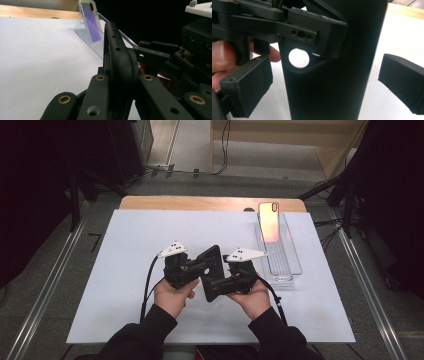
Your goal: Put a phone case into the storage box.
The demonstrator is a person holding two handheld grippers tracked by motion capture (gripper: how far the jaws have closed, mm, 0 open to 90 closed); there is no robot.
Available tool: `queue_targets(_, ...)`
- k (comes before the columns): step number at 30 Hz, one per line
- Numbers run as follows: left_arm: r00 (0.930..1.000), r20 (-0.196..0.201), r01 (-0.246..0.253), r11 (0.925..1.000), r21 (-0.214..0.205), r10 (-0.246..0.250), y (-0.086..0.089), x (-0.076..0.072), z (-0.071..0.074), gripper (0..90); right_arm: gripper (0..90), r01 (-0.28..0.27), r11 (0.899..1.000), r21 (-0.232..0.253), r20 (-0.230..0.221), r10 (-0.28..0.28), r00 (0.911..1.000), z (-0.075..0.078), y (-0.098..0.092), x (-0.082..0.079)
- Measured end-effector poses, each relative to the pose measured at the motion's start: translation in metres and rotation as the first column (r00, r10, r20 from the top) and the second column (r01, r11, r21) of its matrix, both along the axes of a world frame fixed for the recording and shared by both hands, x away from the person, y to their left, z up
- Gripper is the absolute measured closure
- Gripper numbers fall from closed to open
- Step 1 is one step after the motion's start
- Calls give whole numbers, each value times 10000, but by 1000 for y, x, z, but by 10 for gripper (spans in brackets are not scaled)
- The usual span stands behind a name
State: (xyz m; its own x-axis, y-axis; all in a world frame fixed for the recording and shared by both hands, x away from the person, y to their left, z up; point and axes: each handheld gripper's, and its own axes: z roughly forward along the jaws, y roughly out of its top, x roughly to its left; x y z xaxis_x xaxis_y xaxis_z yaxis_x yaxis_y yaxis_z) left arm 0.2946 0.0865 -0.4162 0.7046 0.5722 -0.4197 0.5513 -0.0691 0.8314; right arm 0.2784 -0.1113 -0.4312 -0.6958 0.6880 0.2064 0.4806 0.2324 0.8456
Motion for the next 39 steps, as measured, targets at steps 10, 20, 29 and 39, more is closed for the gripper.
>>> queue_targets(10,10000,-75,28,10000,-50,-28,1,-6,3,843,113,-209,9997,-80,78,210,9997,0,8,0)
queue_targets(20,9999,-106,5,9999,-130,-6,5,-7,8,668,125,-158,9995,-268,-27,157,9999,0,8,2)
queue_targets(29,9970,-744,178,9997,-169,-190,12,-4,10,487,125,117,9990,-439,-148,-123,9998,-3,-1,9)
queue_targets(39,9876,-1411,709,9975,54,-695,20,-3,11,400,125,333,9983,-478,-379,-351,9987,-5,-15,16)
